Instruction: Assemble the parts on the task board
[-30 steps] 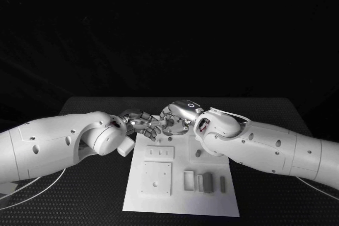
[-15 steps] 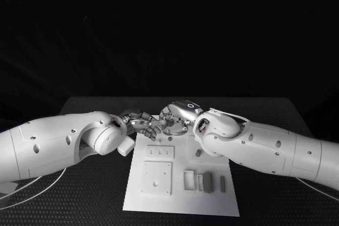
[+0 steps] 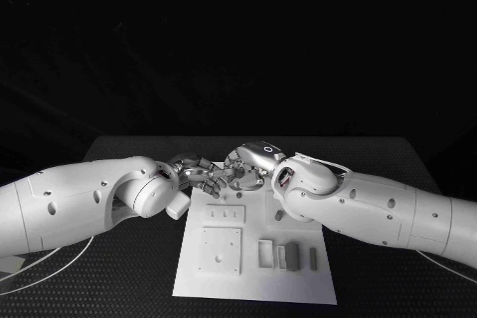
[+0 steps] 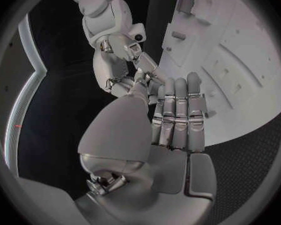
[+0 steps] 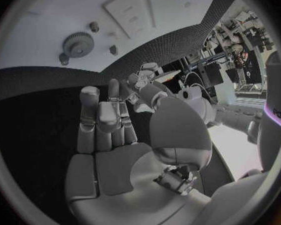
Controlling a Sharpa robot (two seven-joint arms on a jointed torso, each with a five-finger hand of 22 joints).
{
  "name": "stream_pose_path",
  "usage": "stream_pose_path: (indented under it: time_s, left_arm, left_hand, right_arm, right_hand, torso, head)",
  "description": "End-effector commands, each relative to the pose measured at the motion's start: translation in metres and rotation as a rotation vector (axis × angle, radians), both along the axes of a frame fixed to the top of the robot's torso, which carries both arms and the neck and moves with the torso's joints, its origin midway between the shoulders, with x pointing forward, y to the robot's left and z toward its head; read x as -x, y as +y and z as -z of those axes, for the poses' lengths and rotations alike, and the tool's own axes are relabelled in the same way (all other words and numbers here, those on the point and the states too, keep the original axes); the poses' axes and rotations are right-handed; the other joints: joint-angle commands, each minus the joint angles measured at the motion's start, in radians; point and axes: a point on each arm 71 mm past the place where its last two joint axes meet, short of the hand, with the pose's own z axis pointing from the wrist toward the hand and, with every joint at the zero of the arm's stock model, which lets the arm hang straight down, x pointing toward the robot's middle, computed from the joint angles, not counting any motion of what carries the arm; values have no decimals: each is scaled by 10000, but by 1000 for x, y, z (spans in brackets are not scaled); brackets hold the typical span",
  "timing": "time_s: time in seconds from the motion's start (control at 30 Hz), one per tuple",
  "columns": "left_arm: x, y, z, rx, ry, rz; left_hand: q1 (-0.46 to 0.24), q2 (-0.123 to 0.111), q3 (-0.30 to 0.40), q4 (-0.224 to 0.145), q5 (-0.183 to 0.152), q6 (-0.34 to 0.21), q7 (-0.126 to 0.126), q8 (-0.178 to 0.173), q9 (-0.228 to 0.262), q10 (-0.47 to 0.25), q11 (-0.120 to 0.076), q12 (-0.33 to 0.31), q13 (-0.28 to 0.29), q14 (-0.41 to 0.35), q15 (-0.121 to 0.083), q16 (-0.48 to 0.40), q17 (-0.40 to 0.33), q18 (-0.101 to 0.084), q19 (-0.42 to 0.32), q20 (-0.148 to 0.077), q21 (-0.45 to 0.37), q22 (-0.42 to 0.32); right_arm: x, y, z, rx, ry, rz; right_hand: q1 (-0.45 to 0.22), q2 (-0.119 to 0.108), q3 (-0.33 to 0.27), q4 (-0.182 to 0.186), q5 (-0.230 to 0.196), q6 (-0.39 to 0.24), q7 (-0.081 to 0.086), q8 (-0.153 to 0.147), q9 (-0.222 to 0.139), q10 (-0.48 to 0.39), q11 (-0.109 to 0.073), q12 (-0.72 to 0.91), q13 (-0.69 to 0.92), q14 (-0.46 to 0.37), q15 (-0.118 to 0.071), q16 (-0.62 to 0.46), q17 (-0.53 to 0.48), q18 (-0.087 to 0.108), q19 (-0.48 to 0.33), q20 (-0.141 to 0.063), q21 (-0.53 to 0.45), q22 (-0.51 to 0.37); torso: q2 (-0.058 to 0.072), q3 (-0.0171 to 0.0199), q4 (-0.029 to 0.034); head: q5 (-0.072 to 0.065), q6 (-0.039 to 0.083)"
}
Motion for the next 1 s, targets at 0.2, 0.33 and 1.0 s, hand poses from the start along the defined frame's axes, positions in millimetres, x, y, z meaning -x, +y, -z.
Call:
stream_pose_path:
  time_s: [0.2, 0.33, 1.0]
  left_arm:
    - [0, -3, -1, -34, 85, -118]
    - [0, -3, 0, -156, 122, -116]
    - [1, -3, 0, -264, 167, -167]
  left_hand:
    - [-187, -46, -163, 4, -7, 42, -3, -39, -27, -33, -55, 56, 86, 44, -58, 71, 26, 123, -15, -78, 36, 54]
    - [-455, -112, -312, 6, -8, 80, -19, -36, -32, -21, -71, 69, 154, 62, -73, 84, 39, 131, 6, -96, 34, 89]
    - [-643, -123, -342, -3, -8, 192, -77, 0, -24, 57, -131, 119, 285, 152, -134, 150, 81, 161, 98, -150, 51, 156]
  right_arm:
    - [7, 9, -2, -105, -181, -488]
    - [8, 10, -2, -75, -219, -508]
    - [8, 11, 0, 121, -140, -483]
  right_hand:
    - [-42, 77, -17, -38, 12, 20, 111, 32, 16, 428, -10, -53, -15, -53, -22, -35, -15, 383, -16, -29, -44, 178]
    - [-37, 71, -17, -44, 13, 24, 109, 35, 14, 439, -12, -61, -18, -53, -25, -34, -15, 383, -15, -30, -44, 179]
    - [-21, 75, -14, -54, 13, 67, 93, 58, 11, 504, -26, -89, -27, -48, -38, -26, -12, 383, -1, -31, -41, 181]
  torso:
    - [-2, -4, 9]
    - [-2, -6, 2]
    - [0, -9, -1]
  head:
    - [5, -1]
    - [18, -10]
    - [28, -32]
